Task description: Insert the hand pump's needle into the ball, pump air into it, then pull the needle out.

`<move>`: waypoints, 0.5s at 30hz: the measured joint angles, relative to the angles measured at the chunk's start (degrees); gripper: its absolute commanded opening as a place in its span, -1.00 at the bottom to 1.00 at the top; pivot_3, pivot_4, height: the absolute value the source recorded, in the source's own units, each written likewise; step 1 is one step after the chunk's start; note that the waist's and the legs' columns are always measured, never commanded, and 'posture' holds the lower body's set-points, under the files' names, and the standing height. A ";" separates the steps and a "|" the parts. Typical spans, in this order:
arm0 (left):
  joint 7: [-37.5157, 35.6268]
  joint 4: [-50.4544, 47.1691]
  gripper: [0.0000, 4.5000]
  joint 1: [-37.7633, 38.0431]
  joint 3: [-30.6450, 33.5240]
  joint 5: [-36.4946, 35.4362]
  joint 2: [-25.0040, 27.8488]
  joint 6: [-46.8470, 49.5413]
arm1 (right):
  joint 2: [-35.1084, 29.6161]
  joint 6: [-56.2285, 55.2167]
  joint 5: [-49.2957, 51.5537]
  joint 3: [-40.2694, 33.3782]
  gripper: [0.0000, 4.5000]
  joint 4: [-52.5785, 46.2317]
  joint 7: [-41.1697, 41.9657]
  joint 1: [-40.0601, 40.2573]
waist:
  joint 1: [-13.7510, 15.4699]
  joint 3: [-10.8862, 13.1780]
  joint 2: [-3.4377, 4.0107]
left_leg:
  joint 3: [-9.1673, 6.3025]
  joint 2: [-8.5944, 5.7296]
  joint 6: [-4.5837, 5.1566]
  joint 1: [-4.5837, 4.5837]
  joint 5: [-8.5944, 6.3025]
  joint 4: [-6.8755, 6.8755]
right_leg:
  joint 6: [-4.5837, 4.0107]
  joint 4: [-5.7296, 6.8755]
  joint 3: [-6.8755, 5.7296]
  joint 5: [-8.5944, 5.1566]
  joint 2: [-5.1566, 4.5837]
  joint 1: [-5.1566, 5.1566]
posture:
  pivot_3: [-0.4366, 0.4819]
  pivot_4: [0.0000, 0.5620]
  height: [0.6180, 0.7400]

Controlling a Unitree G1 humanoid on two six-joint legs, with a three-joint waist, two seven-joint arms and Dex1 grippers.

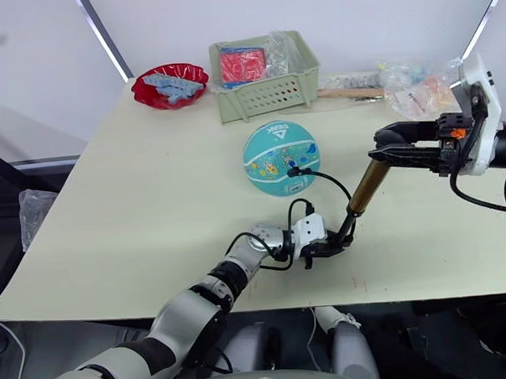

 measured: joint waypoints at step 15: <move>0.62 0.15 -0.50 0.50 -0.03 0.05 0.35 0.05 | 0.88 -8.54 -3.80 -1.05 -0.08 -3.13 0.10 8.51 | -0.23 -0.40 -0.47 | -0.01 0.01 -0.01 0.20 -0.01 -0.03 | 0.00 0.02 0.15 0.00 0.00 0.14 | -0.05 -0.47 0.96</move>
